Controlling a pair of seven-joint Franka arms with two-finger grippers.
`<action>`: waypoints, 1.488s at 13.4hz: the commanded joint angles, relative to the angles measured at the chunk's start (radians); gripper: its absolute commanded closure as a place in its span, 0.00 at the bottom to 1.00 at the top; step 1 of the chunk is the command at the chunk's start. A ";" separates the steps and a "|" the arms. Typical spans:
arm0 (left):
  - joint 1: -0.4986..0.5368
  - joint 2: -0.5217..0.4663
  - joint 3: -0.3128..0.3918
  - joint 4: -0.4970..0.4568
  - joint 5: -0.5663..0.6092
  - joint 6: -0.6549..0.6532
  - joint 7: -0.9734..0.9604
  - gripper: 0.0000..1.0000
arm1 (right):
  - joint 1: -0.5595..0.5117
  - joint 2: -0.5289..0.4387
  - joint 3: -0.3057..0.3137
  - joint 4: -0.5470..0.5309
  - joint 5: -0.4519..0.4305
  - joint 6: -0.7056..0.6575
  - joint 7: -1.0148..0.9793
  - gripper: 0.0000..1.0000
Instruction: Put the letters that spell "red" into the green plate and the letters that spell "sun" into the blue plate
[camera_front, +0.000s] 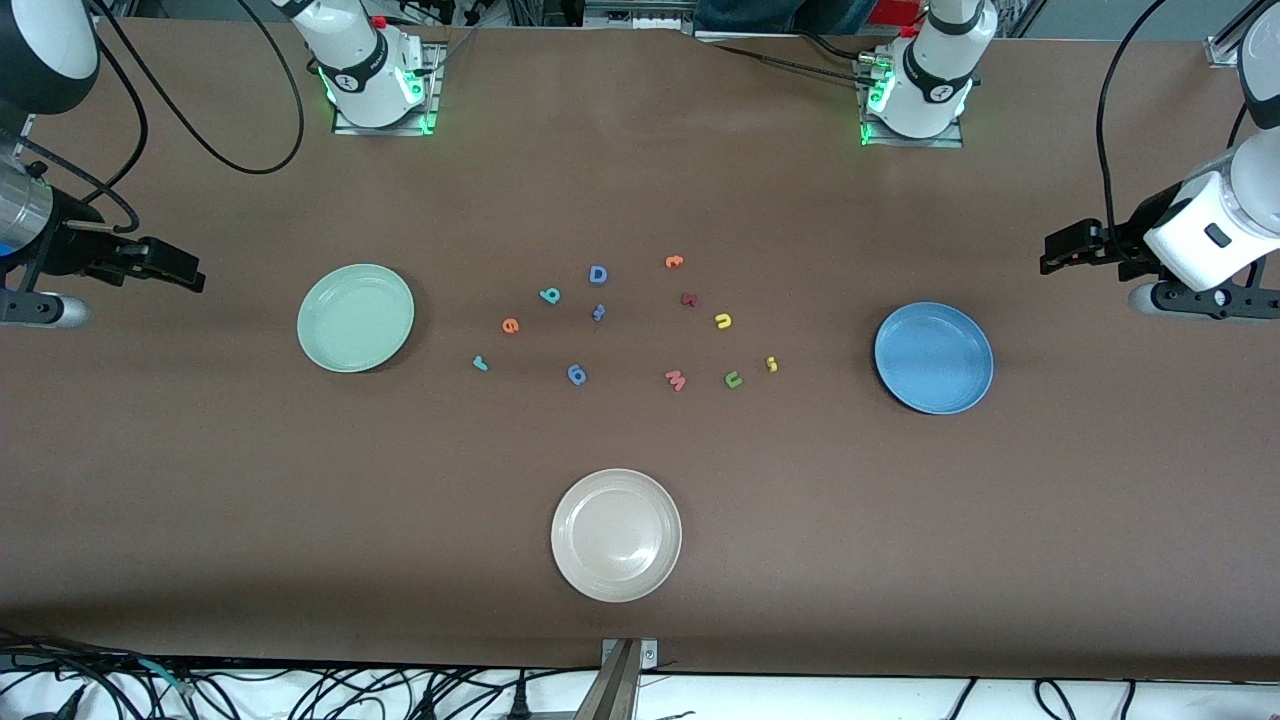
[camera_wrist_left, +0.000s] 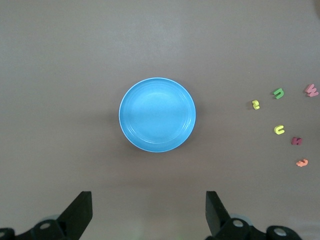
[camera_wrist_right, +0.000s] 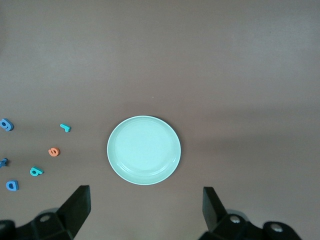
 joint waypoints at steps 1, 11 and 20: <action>0.005 0.018 -0.008 0.025 0.022 -0.001 0.009 0.00 | -0.006 -0.008 0.002 -0.004 0.009 -0.003 -0.011 0.00; 0.005 0.029 -0.008 0.023 0.021 0.016 0.007 0.00 | -0.007 -0.007 0.002 -0.004 0.009 -0.005 -0.012 0.01; 0.000 0.037 -0.010 0.020 0.021 0.022 -0.006 0.00 | -0.006 -0.007 0.002 -0.006 0.009 -0.006 -0.008 0.01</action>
